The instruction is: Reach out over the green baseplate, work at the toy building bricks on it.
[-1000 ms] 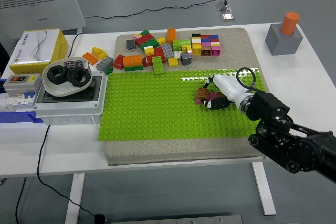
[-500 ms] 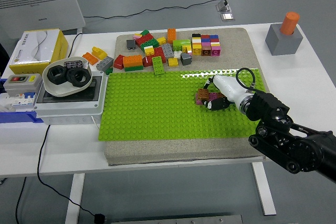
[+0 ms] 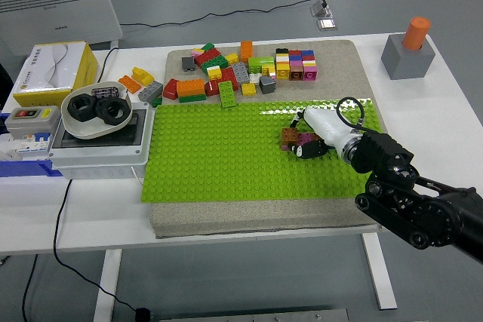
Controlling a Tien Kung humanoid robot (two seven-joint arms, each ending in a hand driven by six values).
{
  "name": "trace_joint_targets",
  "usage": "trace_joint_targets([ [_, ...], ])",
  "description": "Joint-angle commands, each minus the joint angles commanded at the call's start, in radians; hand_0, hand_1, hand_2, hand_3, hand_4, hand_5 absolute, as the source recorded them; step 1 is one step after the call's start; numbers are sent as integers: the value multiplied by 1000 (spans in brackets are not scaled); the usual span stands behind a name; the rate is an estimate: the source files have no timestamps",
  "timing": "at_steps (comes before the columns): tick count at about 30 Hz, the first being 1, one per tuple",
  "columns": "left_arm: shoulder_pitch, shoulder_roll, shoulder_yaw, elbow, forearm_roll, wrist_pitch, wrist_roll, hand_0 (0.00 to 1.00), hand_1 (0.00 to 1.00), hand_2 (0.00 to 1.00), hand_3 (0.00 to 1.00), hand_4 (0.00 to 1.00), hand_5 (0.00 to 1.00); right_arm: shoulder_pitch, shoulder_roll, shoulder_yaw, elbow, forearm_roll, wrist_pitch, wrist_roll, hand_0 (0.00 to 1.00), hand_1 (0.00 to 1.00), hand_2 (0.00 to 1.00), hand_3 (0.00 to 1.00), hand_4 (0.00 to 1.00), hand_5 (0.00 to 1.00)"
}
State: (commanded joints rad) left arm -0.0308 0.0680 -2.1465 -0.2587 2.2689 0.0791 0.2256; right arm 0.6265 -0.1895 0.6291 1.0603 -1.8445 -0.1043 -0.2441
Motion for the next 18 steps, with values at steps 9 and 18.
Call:
trace_joint_targets([
  [9, 0, 0, 0, 0, 0, 0, 0, 761, 707, 610, 446, 641, 311, 0, 0, -1, -3, 1, 9, -8, 828, 843, 838, 649, 668, 213],
  [18, 0, 0, -2, 0, 0, 0, 0, 761, 707, 610, 446, 641, 311, 1, 0, -2, -2, 2, 14, -14, 830, 847, 843, 652, 676, 221],
])
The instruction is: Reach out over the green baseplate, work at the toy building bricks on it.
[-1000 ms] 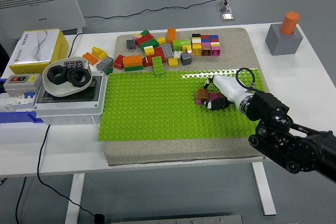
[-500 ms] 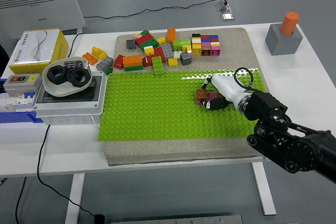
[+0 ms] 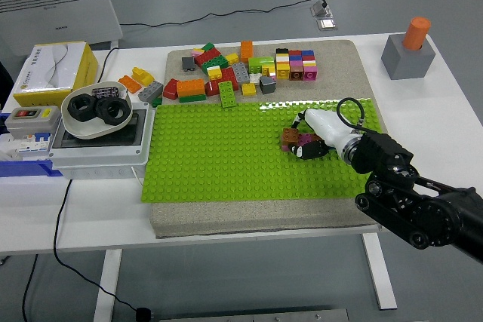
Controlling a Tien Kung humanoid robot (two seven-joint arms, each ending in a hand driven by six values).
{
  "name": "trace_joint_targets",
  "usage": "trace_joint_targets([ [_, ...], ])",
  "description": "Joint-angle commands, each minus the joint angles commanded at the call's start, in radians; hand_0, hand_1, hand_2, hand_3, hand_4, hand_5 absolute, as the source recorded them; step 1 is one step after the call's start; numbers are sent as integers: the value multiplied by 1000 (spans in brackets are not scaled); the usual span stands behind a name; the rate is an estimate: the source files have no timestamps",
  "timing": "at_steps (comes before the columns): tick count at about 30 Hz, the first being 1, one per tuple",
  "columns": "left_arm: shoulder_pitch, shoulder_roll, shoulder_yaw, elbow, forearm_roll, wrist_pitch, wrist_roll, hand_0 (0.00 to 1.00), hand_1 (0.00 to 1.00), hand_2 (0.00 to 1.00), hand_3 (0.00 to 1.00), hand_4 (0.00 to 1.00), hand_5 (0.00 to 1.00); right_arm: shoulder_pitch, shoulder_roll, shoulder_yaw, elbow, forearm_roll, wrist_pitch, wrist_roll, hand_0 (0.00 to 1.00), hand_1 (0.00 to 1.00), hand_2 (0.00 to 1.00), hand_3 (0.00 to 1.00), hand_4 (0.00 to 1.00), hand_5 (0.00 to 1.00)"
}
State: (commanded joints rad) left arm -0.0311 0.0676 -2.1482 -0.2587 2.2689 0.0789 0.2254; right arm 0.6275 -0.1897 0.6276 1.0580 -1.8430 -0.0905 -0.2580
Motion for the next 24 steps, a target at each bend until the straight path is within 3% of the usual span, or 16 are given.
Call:
trace_joint_targets([
  [24, 0, 0, -2, 1, 0, 1, -2, 762, 707, 604, 445, 647, 309, 3, 2, -4, -2, 3, 11, -10, 840, 861, 863, 661, 702, 204],
])
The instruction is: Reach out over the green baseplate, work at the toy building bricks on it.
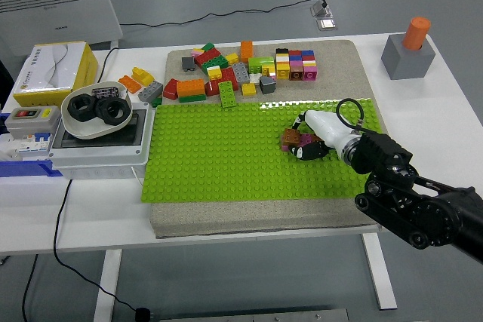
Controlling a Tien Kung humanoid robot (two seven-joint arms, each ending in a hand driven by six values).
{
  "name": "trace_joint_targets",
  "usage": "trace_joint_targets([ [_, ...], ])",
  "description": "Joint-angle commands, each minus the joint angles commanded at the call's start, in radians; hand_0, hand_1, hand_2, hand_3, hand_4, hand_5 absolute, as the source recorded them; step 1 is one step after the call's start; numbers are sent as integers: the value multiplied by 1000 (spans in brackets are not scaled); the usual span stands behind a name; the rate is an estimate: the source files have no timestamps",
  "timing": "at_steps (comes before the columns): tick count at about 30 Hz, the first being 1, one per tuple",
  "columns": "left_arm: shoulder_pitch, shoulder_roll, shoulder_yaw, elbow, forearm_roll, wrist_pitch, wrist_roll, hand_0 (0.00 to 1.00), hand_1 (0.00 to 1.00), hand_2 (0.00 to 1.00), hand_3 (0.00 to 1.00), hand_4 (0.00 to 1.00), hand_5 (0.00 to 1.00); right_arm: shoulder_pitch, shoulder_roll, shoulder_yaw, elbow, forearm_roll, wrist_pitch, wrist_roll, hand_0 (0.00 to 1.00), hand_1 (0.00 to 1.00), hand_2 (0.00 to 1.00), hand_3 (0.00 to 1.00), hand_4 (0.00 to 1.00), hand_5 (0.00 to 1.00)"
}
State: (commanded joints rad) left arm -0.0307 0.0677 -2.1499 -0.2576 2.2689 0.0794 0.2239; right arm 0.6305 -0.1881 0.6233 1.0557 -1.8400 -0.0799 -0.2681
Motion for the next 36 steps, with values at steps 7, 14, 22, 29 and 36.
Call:
trace_joint_targets([
  [7, 2, -1, -1, 1, 0, 0, 0, 762, 707, 603, 445, 647, 307, 0, 0, 1, 1, -1, -2, 1, 842, 866, 864, 661, 712, 198],
  [14, 4, -2, -2, 1, 0, 1, 0, 764, 707, 601, 444, 636, 313, 0, -1, 1, 4, -2, -4, 2, 844, 870, 869, 658, 733, 187],
  [22, 5, -3, -3, 2, 0, 1, 0, 764, 707, 599, 444, 632, 312, -1, -2, 0, 5, -2, -4, 2, 844, 869, 870, 659, 735, 188],
  [29, 5, -2, -4, 1, 0, 1, 0, 765, 706, 597, 444, 629, 312, -3, -7, 13, 23, -8, -1, 9, 844, 869, 869, 659, 736, 188],
  [36, 4, -3, -5, 0, 0, 1, 0, 765, 707, 597, 443, 628, 313, -18, -29, 66, 104, -109, 6, 2, 845, 880, 882, 752, 836, 244],
])
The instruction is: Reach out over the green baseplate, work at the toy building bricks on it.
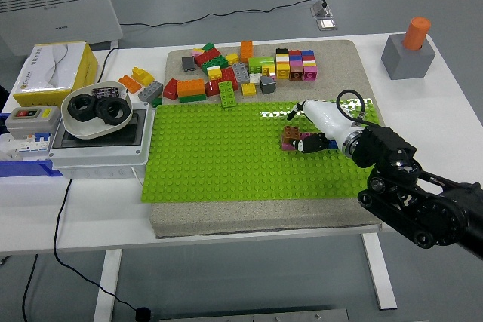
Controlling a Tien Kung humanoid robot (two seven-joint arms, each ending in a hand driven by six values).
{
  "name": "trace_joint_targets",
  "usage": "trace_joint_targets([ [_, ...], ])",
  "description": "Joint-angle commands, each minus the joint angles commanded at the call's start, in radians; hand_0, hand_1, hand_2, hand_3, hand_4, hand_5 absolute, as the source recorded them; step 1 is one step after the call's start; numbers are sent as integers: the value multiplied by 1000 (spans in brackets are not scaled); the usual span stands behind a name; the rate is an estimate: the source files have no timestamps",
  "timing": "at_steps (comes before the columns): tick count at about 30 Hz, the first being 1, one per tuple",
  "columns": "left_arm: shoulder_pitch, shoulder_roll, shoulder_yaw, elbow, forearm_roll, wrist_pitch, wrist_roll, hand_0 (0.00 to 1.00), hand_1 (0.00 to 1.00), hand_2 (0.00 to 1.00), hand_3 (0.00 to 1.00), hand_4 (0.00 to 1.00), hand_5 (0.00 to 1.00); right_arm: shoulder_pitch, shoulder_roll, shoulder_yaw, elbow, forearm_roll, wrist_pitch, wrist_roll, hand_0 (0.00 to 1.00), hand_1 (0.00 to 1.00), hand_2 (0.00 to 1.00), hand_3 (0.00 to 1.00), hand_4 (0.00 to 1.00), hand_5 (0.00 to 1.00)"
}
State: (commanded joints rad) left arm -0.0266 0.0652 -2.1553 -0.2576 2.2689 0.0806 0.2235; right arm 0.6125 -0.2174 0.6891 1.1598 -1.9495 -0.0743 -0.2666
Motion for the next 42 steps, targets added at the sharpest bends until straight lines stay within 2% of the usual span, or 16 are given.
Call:
trace_joint_targets([
  [1, 0, 0, 0, 0, 0, 0, 0, 765, 707, 597, 443, 628, 313, -5, -6, 8, 15, -18, 2, -3, 845, 880, 882, 752, 836, 244],
  [2, 0, 0, -1, 0, 0, 0, 0, 765, 707, 596, 443, 627, 312, -11, -12, 16, 33, -39, 6, -7, 860, 894, 915, 824, 957, 364],
  [7, 0, -1, -3, -2, 0, 1, -1, 765, 707, 596, 443, 627, 312, -47, -48, 41, 111, -119, 36, -26, 860, 894, 915, 824, 957, 364],
  [8, 0, -1, -4, -2, 0, 1, -1, 765, 707, 596, 443, 626, 312, -55, -55, 43, 125, -126, 41, -28, 874, 905, 917, 759, 993, 430],
  [14, 0, -2, -4, -2, 0, 1, -2, 765, 707, 596, 443, 625, 312, -74, -74, 35, 174, -135, 46, -32, 881, 908, 925, 754, 998, 454],
  [25, -1, -2, -5, -2, 0, 2, -2, 764, 707, 596, 443, 626, 310, -68, -63, -12, 149, -135, 45, -28, 883, 907, 921, 724, 998, 458],
  [26, -2, -2, -5, -2, 0, 2, -2, 765, 707, 596, 443, 625, 310, -67, -62, -14, 146, -134, 45, -28, 880, 903, 921, 678, 998, 477],
  [42, -2, -4, -4, -2, 0, 3, -1, 764, 707, 596, 443, 626, 311, -66, -55, -54, 116, -108, 40, -25, 887, 912, 916, 674, 995, 485],
])
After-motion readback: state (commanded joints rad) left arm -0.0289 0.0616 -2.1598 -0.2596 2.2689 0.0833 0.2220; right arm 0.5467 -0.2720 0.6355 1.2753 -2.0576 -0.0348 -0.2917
